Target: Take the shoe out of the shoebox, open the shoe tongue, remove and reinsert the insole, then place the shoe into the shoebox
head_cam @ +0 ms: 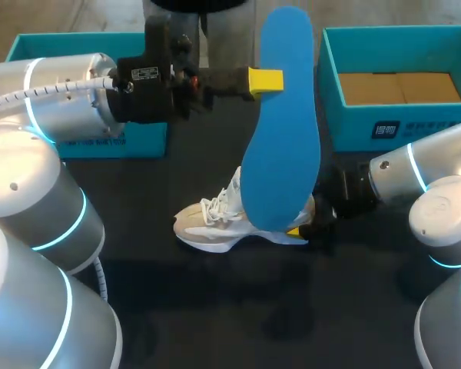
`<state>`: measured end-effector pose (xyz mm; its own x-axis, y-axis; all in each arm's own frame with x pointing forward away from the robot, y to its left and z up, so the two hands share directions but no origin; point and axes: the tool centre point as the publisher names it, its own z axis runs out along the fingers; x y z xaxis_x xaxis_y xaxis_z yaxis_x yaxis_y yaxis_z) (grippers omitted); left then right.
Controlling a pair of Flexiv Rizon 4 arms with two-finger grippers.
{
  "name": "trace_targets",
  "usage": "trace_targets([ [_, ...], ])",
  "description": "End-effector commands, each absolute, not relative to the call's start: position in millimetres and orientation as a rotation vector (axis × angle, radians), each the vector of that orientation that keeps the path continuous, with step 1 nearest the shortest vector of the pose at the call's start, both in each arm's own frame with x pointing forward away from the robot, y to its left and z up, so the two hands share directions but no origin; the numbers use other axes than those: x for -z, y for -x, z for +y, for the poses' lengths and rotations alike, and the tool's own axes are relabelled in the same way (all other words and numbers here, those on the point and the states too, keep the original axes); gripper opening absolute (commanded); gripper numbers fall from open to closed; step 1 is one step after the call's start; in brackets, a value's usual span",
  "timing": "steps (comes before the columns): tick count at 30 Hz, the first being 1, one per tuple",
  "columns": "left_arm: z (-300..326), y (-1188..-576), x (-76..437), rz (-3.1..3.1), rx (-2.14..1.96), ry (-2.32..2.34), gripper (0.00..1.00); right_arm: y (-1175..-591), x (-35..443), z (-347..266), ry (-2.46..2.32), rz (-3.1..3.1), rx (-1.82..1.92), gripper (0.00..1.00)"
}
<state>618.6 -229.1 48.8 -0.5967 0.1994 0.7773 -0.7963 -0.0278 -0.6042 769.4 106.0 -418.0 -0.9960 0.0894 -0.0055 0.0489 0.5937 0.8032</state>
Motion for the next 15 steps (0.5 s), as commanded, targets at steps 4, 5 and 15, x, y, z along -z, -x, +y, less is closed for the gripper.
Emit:
trace_targets([
  [4, -225.4, -613.5, -45.5, -1.499, -1.742, -0.646, 0.00, -770.9, 419.5, 107.5, -0.122, 2.765, -1.387, 0.00],
  [5, -225.4, -613.5, -45.5, -1.499, -1.742, -0.646, 0.00, -770.9, 419.5, 107.5, -0.122, 2.765, -1.387, 0.00],
  [15, -225.4, -613.5, -45.5, -1.499, -1.742, -0.646, 0.00, -770.9, 419.5, 107.5, -0.122, 2.765, -1.387, 0.49],
])
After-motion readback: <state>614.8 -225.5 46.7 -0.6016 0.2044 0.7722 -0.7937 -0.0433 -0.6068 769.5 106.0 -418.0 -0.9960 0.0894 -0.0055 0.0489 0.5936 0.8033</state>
